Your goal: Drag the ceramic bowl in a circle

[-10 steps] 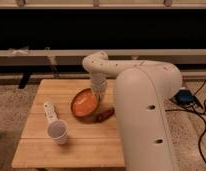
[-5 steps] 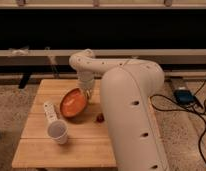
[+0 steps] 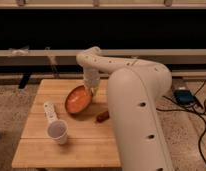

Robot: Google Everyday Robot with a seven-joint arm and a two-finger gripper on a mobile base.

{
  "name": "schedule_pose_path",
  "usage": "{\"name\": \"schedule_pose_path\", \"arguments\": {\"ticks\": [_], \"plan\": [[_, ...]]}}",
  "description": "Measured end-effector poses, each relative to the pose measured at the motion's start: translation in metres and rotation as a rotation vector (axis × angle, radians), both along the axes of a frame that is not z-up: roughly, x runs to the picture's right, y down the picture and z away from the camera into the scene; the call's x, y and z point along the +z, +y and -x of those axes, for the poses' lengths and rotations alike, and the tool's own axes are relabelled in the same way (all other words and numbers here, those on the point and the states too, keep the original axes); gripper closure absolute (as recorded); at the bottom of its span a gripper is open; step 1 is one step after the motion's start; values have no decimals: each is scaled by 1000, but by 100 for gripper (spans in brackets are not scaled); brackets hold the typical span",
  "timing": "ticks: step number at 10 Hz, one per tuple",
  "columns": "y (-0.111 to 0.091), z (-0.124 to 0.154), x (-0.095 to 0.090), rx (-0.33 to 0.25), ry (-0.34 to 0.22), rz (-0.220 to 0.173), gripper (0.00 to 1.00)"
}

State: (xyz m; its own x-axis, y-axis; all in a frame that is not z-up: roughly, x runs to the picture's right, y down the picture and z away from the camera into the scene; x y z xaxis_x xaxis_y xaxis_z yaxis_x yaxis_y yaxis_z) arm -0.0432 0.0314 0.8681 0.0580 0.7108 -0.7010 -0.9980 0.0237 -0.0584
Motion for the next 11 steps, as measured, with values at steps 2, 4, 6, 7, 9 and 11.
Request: {"name": "schedule_pose_path", "arguments": {"ticks": [2,4,6,7,9,11], "plan": [[-5,-12,-3,25,-7,-17,20],[-11,-16,-8,28,-19,-35,20],[-25,-19,-20,14,-41,-63,20],[-32,-22,-26,6,-47,-79,20],[-37,-23,-31,0,-54,-93,20],[-37,-19,-31,-3,-58,-93,20]]}}
